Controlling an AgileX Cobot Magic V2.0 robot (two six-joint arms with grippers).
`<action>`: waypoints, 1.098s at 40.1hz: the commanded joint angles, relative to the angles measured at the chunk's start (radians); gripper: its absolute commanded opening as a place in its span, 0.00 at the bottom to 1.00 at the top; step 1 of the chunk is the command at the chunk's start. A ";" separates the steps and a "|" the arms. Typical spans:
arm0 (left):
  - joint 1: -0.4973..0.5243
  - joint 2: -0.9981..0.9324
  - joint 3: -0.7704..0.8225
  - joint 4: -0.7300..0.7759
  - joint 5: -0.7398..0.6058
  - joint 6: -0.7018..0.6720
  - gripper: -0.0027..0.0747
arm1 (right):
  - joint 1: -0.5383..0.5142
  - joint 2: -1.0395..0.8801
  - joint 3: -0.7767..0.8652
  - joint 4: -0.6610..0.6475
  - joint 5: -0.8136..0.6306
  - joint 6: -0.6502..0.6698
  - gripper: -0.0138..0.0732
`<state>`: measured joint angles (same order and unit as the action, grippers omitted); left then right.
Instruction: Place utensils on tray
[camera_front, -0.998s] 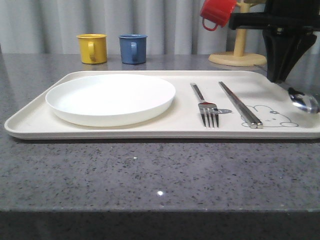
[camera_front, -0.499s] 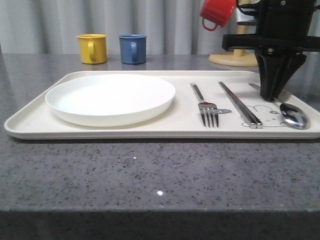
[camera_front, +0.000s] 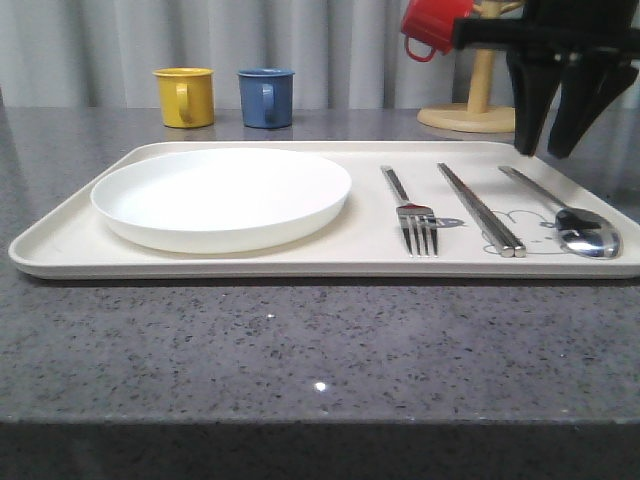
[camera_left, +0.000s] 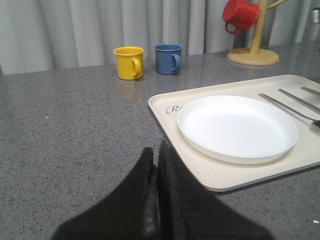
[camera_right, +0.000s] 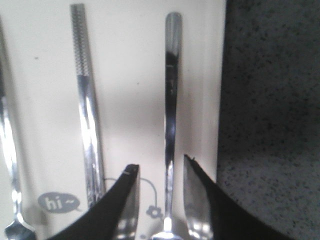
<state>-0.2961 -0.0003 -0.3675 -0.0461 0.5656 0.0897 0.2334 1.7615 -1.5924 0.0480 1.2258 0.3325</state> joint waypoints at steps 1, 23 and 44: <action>0.000 0.013 -0.026 -0.011 -0.086 -0.007 0.01 | -0.004 -0.134 -0.027 -0.008 -0.019 -0.029 0.45; 0.000 0.013 -0.026 -0.011 -0.086 -0.007 0.01 | -0.004 -0.677 0.443 -0.029 -0.455 -0.215 0.08; 0.000 0.013 -0.026 -0.011 -0.086 -0.007 0.01 | -0.005 -1.460 1.172 -0.121 -0.872 -0.215 0.08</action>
<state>-0.2961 -0.0003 -0.3675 -0.0461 0.5656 0.0897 0.2334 0.3742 -0.4396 -0.0543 0.4540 0.1289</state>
